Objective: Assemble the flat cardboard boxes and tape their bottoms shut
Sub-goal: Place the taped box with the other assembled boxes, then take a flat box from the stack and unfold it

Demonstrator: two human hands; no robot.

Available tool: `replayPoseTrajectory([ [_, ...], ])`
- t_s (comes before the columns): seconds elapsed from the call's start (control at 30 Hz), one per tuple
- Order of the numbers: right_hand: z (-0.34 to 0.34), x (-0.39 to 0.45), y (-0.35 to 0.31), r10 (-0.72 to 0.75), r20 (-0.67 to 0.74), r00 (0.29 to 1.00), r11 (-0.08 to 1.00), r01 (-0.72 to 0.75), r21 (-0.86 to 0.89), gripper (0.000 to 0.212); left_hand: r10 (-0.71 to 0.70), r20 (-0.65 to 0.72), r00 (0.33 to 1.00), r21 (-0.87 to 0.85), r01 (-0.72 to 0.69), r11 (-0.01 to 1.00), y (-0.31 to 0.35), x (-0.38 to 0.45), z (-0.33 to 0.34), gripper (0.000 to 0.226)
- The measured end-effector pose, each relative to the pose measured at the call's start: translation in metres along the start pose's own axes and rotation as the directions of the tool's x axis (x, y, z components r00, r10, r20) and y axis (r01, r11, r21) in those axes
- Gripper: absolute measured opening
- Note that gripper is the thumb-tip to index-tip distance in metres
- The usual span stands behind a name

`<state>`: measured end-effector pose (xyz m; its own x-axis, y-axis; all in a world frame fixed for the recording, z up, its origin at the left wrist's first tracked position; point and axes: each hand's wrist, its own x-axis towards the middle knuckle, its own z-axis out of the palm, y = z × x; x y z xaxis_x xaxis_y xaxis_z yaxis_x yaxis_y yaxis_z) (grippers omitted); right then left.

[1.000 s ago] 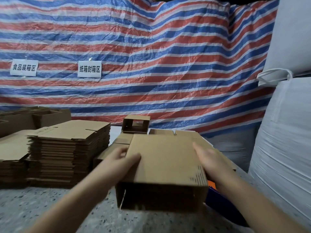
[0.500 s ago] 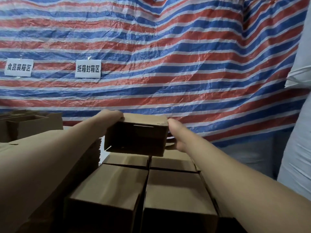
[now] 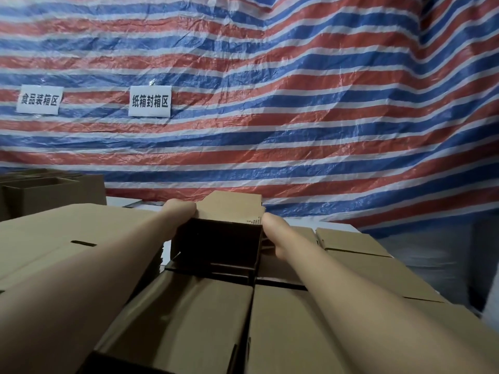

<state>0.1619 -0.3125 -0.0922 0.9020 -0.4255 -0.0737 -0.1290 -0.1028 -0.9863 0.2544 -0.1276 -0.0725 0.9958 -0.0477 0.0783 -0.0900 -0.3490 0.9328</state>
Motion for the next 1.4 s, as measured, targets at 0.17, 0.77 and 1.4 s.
replayPoseTrajectory([
  [0.17,0.004,-0.003,0.000,-0.002,-0.088,0.996,0.996,-0.006,-0.087,0.063,0.212,-0.213,0.954,0.201,-0.170,0.965,-0.006,-0.002,0.002,0.030],
  [0.77,-0.026,-0.133,-0.022,-0.210,-0.146,0.967,0.819,0.092,-0.566,0.057,0.452,0.040,0.891,0.842,-0.273,0.465,-0.028,-0.137,-0.143,0.058],
  [1.4,-0.031,-0.212,-0.013,-0.285,-0.041,0.958,0.677,0.171,-0.716,0.058,0.535,0.176,0.826,0.928,-0.321,0.190,-0.085,-0.214,-0.171,0.036],
])
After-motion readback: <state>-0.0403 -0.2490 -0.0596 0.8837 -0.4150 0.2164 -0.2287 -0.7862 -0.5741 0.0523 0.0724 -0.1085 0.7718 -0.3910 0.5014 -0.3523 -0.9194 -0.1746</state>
